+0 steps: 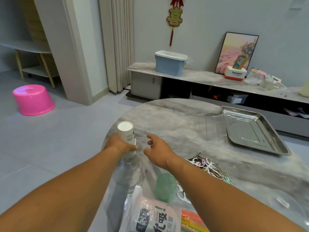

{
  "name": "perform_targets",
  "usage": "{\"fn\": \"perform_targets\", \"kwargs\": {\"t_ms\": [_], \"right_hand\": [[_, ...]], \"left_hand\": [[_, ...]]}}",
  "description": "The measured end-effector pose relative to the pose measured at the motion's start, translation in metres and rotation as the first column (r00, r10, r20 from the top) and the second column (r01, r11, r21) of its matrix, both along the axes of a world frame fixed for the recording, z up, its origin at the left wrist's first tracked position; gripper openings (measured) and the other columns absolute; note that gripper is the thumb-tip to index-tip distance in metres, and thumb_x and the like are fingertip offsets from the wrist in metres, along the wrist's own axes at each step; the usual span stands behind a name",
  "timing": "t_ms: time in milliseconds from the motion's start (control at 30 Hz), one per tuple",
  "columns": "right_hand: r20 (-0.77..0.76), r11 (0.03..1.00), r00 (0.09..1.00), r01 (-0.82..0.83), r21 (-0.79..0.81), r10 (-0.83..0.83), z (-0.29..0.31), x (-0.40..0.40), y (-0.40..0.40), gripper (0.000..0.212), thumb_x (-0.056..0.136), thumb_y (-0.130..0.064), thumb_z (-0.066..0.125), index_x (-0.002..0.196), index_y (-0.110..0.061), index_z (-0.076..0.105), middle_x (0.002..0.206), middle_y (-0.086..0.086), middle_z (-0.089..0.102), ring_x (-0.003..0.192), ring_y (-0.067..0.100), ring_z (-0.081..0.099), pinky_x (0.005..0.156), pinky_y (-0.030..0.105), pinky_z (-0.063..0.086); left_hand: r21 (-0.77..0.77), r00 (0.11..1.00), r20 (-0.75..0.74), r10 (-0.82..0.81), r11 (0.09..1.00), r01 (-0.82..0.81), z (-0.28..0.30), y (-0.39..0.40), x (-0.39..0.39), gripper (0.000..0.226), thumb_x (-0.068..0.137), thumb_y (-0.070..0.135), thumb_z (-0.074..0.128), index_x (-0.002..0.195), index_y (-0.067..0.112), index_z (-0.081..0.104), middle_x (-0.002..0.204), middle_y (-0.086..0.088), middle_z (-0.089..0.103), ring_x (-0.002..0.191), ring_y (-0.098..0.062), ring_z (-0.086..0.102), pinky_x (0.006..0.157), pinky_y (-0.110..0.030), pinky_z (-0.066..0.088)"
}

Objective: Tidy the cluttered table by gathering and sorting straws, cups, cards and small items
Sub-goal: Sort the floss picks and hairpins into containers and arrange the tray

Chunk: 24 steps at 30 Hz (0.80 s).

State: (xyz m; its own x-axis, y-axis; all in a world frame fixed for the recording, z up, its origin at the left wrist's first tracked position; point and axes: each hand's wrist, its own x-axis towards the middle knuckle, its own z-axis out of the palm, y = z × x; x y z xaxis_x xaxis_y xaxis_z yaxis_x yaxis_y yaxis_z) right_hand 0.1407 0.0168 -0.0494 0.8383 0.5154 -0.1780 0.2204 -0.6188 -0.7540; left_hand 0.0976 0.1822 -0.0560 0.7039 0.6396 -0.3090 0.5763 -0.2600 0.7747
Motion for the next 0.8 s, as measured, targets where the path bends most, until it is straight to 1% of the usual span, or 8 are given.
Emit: {"fn": "perform_targets", "kwargs": {"t_ms": [100, 233, 333, 433, 467, 533, 700, 800], "right_hand": [[-0.027, 0.999, 0.999, 0.029, 0.039, -0.028, -0.006, 0.013, -0.003, 0.069, 0.095, -0.021, 0.061, 0.157, -0.027, 0.031, 0.150, 0.004, 0.049, 0.133, 0.022, 0.051, 0.109, 0.037, 0.046], [-0.042, 0.987, 0.998, 0.042, 0.156, -0.035, -0.006, 0.030, -0.012, 0.094, 0.084, -0.027, 0.076, 0.159, -0.035, 0.019, 0.158, 0.001, 0.036, 0.141, 0.022, 0.042, 0.112, 0.041, 0.044], [0.061, 0.965, 0.993, 0.081, 0.248, -0.099, 0.009, 0.046, -0.022, 0.105, 0.073, -0.035, 0.084, 0.155, -0.044, 0.020, 0.154, -0.007, 0.034, 0.137, 0.016, 0.043, 0.107, 0.033, 0.043], [0.116, 0.919, 0.975, 0.134, 0.370, -0.189, 0.028, 0.069, -0.045, 0.083, 0.068, -0.024, 0.082, 0.136, -0.048, 0.040, 0.132, -0.010, 0.057, 0.116, 0.015, 0.061, 0.092, 0.039, 0.058], [0.133, 0.914, 0.967, 0.153, 0.376, -0.217, 0.032, 0.075, -0.054, 0.081, 0.066, -0.022, 0.079, 0.133, -0.048, 0.041, 0.125, -0.010, 0.060, 0.111, 0.015, 0.063, 0.088, 0.042, 0.060], [0.177, 0.906, 0.940, 0.210, 0.368, -0.290, 0.040, 0.090, -0.082, 0.075, 0.063, -0.024, 0.074, 0.127, -0.047, 0.044, 0.117, -0.012, 0.063, 0.104, 0.013, 0.064, 0.085, 0.044, 0.060], [0.180, 0.813, 0.856, 0.365, 0.453, -0.485, 0.049, 0.132, -0.164, 0.064, 0.070, -0.021, 0.080, 0.122, -0.039, 0.046, 0.109, -0.010, 0.066, 0.098, 0.015, 0.067, 0.079, 0.047, 0.061], [0.137, 0.706, 0.780, 0.459, 0.539, -0.611, 0.049, 0.158, -0.208, 0.065, 0.066, -0.027, 0.085, 0.116, -0.041, 0.047, 0.103, -0.016, 0.067, 0.091, 0.006, 0.067, 0.076, 0.041, 0.062]], "left_hand": [[0.002, 0.996, 0.046, -0.076, 0.997, 0.076, 0.001, 0.005, 0.012, 0.063, 0.062, 0.027, 0.096, 0.115, 0.015, 0.064, 0.108, -0.008, 0.070, 0.099, -0.028, 0.066, 0.092, -0.045, 0.056], [0.001, 0.970, 0.210, -0.123, 0.992, 0.125, 0.023, -0.009, 0.040, 0.061, 0.068, 0.030, 0.091, 0.120, 0.017, 0.062, 0.111, -0.003, 0.068, 0.099, -0.025, 0.065, 0.082, -0.038, 0.055], [-0.015, 0.930, 0.262, -0.259, 0.962, 0.272, 0.050, -0.038, 0.065, 0.056, 0.068, 0.028, 0.088, 0.119, 0.019, 0.065, 0.109, -0.001, 0.072, 0.101, -0.022, 0.069, 0.088, -0.043, 0.059], [-0.016, 0.852, 0.324, -0.410, 0.898, 0.439, 0.067, -0.083, 0.090, 0.036, 0.072, 0.016, 0.082, 0.106, 0.021, 0.071, 0.088, 0.001, 0.076, 0.079, -0.011, 0.073, 0.062, -0.032, 0.062], [-0.020, 0.838, 0.342, -0.425, 0.888, 0.459, 0.070, -0.097, 0.095, 0.031, 0.075, 0.016, 0.080, 0.103, 0.023, 0.071, 0.080, 0.002, 0.075, 0.070, -0.007, 0.071, 0.050, -0.024, 0.056], [-0.053, 0.803, 0.383, -0.457, 0.857, 0.513, 0.076, -0.129, 0.109, 0.025, 0.081, 0.016, 0.077, 0.102, 0.027, 0.068, 0.076, 0.006, 0.075, 0.066, -0.008, 0.068, 0.045, -0.018, 0.046], [-0.155, 0.719, 0.460, -0.520, 0.751, 0.642, 0.080, -0.203, 0.137, 0.049, 0.091, 0.034, 0.071, 0.134, 0.036, 0.047, 0.115, 0.013, 0.066, 0.088, 0.007, 0.063, 0.066, -0.010, 0.045], [-0.131, 0.707, 0.490, -0.510, 0.759, 0.638, 0.069, -0.243, 0.153, 0.074, 0.093, 0.041, 0.069, 0.155, 0.028, 0.031, 0.139, 0.002, 0.056, 0.113, -0.011, 0.056, 0.092, -0.027, 0.041]]}}
